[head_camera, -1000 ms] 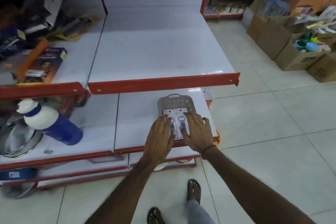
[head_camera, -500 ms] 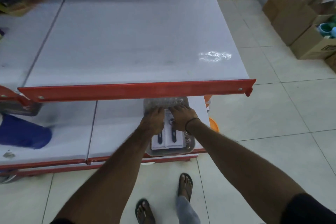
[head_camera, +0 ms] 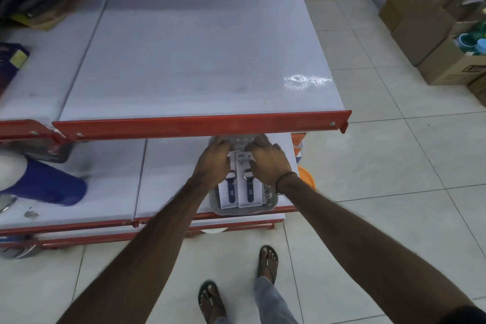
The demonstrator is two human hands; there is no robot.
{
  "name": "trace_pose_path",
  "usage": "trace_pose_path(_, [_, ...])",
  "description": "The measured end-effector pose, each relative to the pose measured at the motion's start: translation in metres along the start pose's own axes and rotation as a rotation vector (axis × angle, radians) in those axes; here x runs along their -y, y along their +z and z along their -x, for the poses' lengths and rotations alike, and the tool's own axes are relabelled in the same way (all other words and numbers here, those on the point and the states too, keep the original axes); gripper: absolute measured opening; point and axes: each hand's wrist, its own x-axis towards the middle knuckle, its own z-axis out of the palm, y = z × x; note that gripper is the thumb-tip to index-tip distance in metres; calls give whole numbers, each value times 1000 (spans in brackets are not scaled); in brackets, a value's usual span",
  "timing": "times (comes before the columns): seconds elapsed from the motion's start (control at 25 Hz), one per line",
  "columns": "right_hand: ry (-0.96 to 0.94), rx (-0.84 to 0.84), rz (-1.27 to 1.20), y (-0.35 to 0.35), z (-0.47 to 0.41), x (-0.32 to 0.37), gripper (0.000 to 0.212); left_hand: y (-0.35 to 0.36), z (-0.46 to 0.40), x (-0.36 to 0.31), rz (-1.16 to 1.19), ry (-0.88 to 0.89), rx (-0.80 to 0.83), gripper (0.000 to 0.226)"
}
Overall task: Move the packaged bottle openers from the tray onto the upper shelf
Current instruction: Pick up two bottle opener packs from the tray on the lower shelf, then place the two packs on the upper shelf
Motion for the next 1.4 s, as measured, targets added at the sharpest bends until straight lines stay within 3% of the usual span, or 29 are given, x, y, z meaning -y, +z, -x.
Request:
trace_pose_path(0.16, [65,-45,-121,-17,37,16,22,-23,39,-4,83,-16,62,30])
trace_pose_path(0.28, [62,-25,-99,-36,62,31,19,-46,66,-15,97,65,97,23])
trace_pose_path(0.44, [24,-95,-134,-93,78,44,19,-92,87,-37,74,237,-43,30])
trace_pose_path(0.56, [46,-120,-337,-152,75,51,20,-145,80,-56,98,292,-173,31])
trace_pose_path(0.72, [114,-153,-631,-227,46,55,21,-208,39,-91,337,208,-249,27])
trace_pose_path(0.96, [151,-165,-575,-295,-29,35,21,-256,-55,-112,365,-16,-312,33])
trace_pose_path(1.24, [210,-174,-531,-282,-106,-2,23,-231,-129,-98,381,-169,-249,35])
trace_pose_path(1.4, [197,-48,-457,-250,-121,-14,24,-195,-135,-87,360,-172,-54,27])
